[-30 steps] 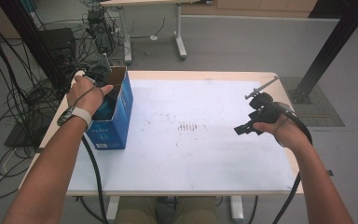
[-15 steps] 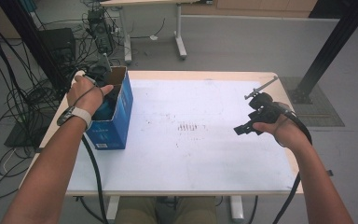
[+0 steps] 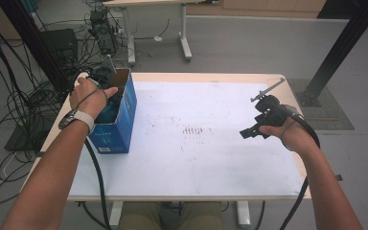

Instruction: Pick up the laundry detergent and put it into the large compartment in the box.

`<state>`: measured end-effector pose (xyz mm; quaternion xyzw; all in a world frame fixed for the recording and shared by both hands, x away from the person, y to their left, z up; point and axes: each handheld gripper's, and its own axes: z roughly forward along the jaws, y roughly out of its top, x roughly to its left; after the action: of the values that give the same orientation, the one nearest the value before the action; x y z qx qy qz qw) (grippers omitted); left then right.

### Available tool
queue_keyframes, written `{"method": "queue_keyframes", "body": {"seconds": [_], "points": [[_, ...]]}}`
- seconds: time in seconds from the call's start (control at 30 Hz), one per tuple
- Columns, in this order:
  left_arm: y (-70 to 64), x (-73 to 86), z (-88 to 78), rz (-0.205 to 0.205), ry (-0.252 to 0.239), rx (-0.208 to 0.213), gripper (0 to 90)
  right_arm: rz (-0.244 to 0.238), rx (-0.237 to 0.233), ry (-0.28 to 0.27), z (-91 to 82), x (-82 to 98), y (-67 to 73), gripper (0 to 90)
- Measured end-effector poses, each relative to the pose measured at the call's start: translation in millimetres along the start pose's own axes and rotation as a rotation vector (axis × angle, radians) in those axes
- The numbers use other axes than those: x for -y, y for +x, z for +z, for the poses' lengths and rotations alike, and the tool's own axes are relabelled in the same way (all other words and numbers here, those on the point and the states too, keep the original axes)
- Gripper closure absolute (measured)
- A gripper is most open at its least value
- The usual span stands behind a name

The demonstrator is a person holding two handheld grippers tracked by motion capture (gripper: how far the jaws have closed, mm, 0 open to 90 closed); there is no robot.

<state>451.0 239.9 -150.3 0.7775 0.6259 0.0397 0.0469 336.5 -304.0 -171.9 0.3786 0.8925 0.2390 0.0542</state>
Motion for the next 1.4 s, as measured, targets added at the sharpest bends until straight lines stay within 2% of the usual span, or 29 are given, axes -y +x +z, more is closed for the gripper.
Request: {"method": "queue_keyframes", "body": {"seconds": [0.33, 0.53, 0.7, 0.83, 0.9, 1.17, 1.33, 1.4], "points": [[-1.4, -0.9, -10.6, 0.031, 0.000, -0.005, 26.5, -0.005, 0.001, 0.000, -0.1, -0.9, 1.0, 12.3], [-5.1, 1.2, -24.2, 0.043, -0.017, -0.026, 15.8, -0.008, 0.001, -0.001, -0.8, -1.9, 2.9, 12.3], [-6.5, 3.6, -33.6, 0.066, -0.034, -0.020, 13.1, -0.009, 0.002, -0.004, -2.0, -0.8, 4.0, 12.3], [-12.7, 8.8, -44.3, 0.097, -0.075, -0.027, 9.8, -0.008, 0.008, -0.004, -4.2, -0.7, 5.1, 12.3], [-10.0, 8.7, -48.6, 0.096, -0.081, 0.000, 9.5, -0.010, 0.010, -0.004, -5.3, -1.1, 5.8, 12.3], [-16.6, 9.6, -75.4, 0.162, -0.115, 0.013, 6.5, -0.006, 0.011, -0.003, -6.4, 1.9, 5.5, 12.3], [-22.2, 7.6, -92.9, 0.219, -0.117, 0.017, 5.6, 0.001, 0.014, 0.000, -7.8, 4.9, 4.9, 12.3], [-26.1, 6.5, -102.2, 0.267, -0.122, 0.025, 5.3, 0.003, 0.016, -0.002, -8.8, 6.0, 4.6, 12.3]]}}
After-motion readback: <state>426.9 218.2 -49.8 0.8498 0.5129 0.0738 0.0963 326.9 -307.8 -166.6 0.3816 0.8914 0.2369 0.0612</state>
